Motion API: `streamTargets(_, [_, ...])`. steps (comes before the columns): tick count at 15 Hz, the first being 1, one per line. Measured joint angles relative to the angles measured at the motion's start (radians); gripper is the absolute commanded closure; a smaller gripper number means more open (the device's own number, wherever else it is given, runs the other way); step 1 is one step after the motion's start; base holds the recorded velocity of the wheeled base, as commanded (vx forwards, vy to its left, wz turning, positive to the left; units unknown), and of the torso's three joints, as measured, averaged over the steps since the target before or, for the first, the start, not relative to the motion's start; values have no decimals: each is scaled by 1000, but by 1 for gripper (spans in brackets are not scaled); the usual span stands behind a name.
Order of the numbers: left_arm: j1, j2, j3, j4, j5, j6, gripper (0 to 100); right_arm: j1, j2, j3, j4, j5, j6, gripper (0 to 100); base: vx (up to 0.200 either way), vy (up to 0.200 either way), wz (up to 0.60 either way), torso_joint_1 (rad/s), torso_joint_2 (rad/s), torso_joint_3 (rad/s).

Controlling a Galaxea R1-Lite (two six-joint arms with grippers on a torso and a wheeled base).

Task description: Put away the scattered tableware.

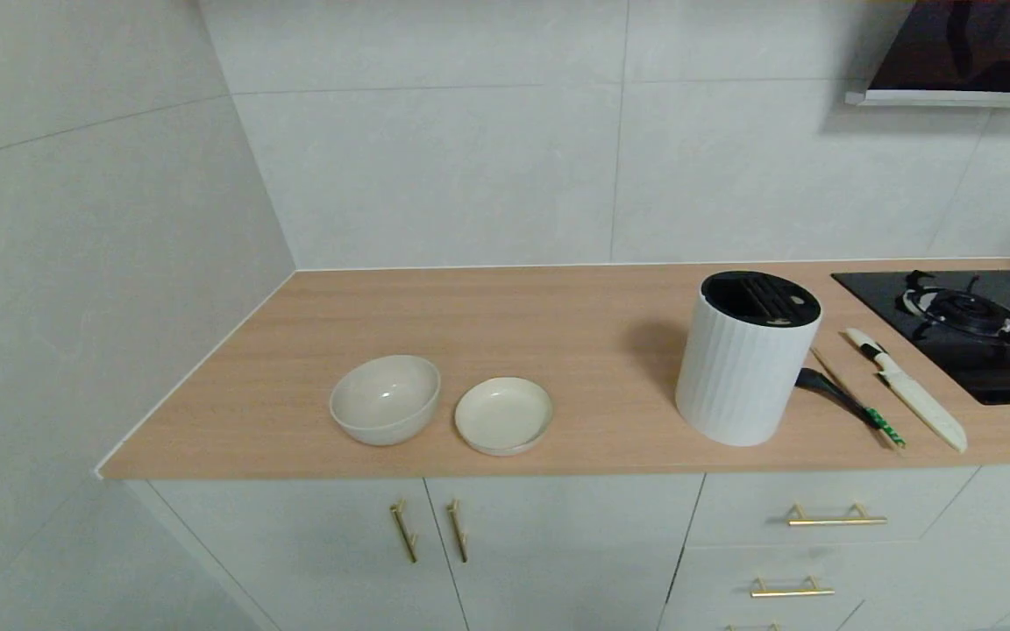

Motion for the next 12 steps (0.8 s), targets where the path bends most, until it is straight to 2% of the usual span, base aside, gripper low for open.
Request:
streamTargets(10, [0,0,0,0,0,0,0,0,0,0,0,0,-1,0,0,200,0,2,4,2])
streamTargets(12, [0,0,0,0,0,0,0,0,0,0,0,0,-1,0,0,0,0,0,0,0])
